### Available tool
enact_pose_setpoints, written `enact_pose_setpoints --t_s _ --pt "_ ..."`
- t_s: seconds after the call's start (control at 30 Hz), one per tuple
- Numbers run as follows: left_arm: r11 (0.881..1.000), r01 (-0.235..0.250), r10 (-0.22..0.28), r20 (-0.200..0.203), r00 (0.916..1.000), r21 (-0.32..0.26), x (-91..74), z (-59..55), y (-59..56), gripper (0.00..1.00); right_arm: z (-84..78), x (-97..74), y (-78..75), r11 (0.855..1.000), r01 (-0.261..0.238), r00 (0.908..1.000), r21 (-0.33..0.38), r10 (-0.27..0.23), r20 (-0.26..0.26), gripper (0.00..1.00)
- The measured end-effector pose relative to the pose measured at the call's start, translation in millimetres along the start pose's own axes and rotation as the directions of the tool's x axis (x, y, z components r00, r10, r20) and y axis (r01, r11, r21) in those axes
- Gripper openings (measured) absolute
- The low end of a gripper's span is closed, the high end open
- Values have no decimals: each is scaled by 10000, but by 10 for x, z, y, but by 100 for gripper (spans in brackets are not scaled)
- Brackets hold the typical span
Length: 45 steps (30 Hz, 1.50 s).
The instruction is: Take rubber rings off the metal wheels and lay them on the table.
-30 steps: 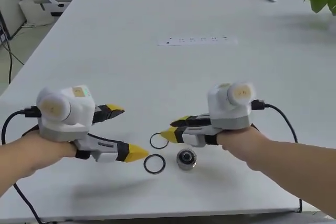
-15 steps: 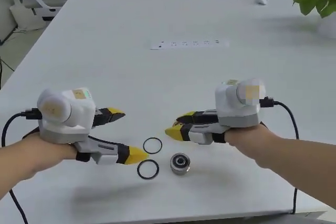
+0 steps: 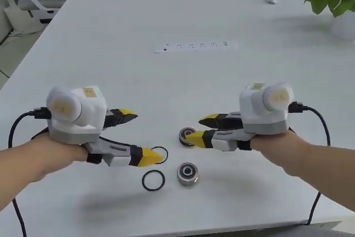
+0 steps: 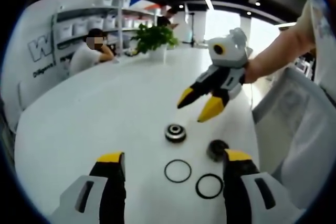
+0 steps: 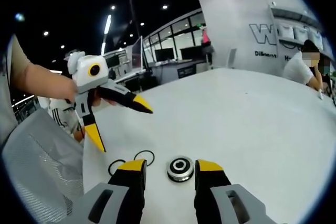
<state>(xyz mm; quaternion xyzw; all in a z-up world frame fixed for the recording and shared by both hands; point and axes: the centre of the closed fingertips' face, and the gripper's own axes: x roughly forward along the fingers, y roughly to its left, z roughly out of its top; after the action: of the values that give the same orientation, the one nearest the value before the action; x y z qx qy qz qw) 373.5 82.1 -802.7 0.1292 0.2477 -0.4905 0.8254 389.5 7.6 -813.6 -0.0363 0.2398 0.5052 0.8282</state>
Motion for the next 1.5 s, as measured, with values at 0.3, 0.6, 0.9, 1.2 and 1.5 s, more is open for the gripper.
enact_pose_setpoints --t_s 0.3,0.6,0.9,1.2,1.5 --pt "10000 38 -38 -20 10000 37 107 52 21 76 -133 -88 -91 9989 171 9993 -427 -185 -338 35" --pt "9999 165 -164 -61 9998 42 246 81 -9 70 -271 -75 -186 9976 331 9974 -610 -369 -625 33" --pt "9997 255 -253 -325 9992 57 407 40 -12 60 -350 -19 -210 9968 388 9954 -694 -447 -848 31" --pt "9992 405 -403 -454 9982 49 557 52 -46 52 -388 72 -201 9972 274 9952 -702 -338 -917 28" --pt "9982 587 -581 -603 9965 88 684 38 -94 43 -387 149 -201 9974 169 9951 -700 -236 -961 24"
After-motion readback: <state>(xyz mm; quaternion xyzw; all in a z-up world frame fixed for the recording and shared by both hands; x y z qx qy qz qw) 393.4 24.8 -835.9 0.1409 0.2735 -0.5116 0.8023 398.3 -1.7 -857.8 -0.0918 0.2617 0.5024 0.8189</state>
